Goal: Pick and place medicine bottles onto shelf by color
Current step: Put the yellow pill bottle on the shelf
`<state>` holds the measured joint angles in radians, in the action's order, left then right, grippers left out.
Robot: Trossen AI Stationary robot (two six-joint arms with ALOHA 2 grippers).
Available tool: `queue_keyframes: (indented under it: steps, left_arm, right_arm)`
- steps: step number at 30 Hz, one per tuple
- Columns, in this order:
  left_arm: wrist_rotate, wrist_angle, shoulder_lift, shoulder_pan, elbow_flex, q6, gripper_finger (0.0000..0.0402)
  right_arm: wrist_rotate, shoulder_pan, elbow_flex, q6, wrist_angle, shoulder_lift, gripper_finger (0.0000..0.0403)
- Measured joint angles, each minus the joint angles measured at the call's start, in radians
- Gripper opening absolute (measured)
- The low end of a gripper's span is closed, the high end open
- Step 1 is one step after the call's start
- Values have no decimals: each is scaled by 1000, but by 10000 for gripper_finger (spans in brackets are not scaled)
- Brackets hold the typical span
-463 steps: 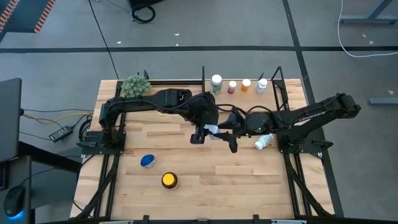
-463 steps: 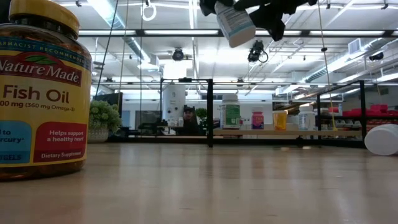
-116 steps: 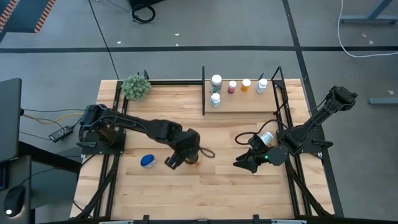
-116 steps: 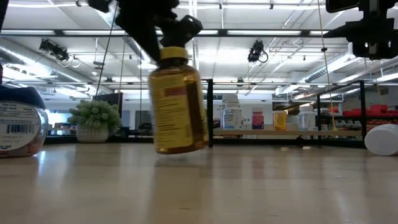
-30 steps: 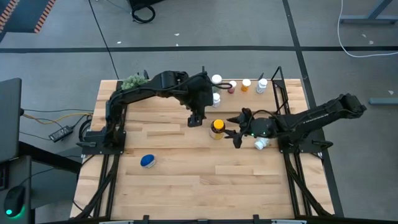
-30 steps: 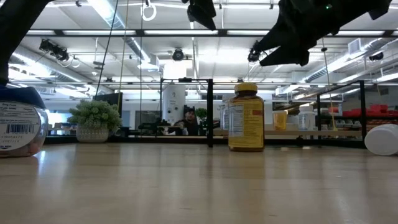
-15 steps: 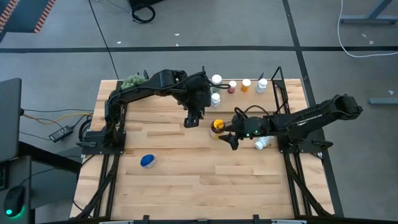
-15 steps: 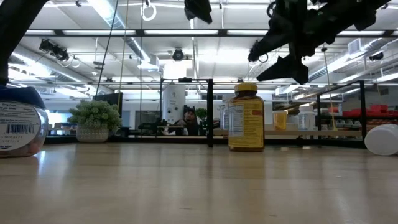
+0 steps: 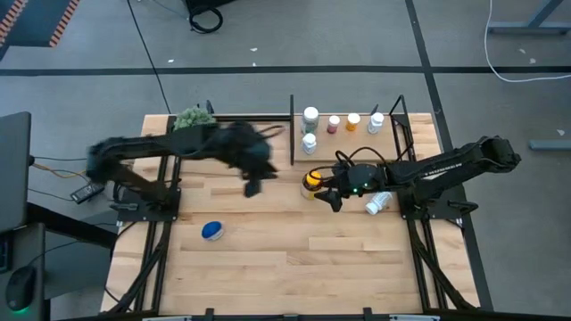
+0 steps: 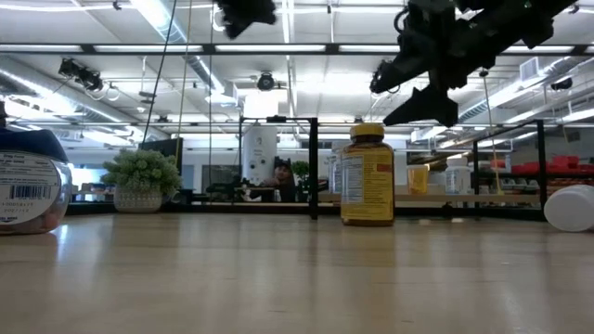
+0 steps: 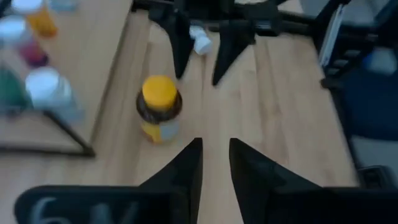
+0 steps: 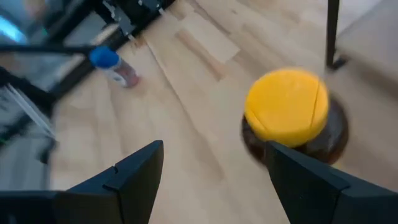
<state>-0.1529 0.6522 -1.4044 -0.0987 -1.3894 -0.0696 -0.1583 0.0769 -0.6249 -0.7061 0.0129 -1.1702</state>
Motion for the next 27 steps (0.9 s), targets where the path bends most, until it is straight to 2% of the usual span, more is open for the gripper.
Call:
queue_keyframes:
  steps: [2, 4, 8, 10, 16, 23, 27]
  left_arm:
    - [-1, -97, 99, -4, 120, -71, 91]
    - [-1, -112, 181, -8, 218, -131, 101]
    - [50, -143, 319, -10, 344, -221, 128]
    - [67, -152, 369, -9, 387, -252, 143]
    - [80, -149, 440, -9, 431, -263, 186]
    - [81, -134, 440, -8, 431, -267, 217]
    - [81, -132, 440, -9, 431, -267, 218]
  right_arm:
    - [-10, -1, -18, 106, 20, 0, 287]
    - [-42, -2, -43, 202, 34, 0, 288]
    - [-163, -4, -95, 374, 47, -8, 293]
    - [-187, -13, -99, 423, 73, -16, 296]
    - [-106, -59, -101, 397, 63, -117, 304]
    - [-141, -62, -105, 366, 13, -159, 310]
    - [-127, -63, -98, 364, 85, -164, 310]
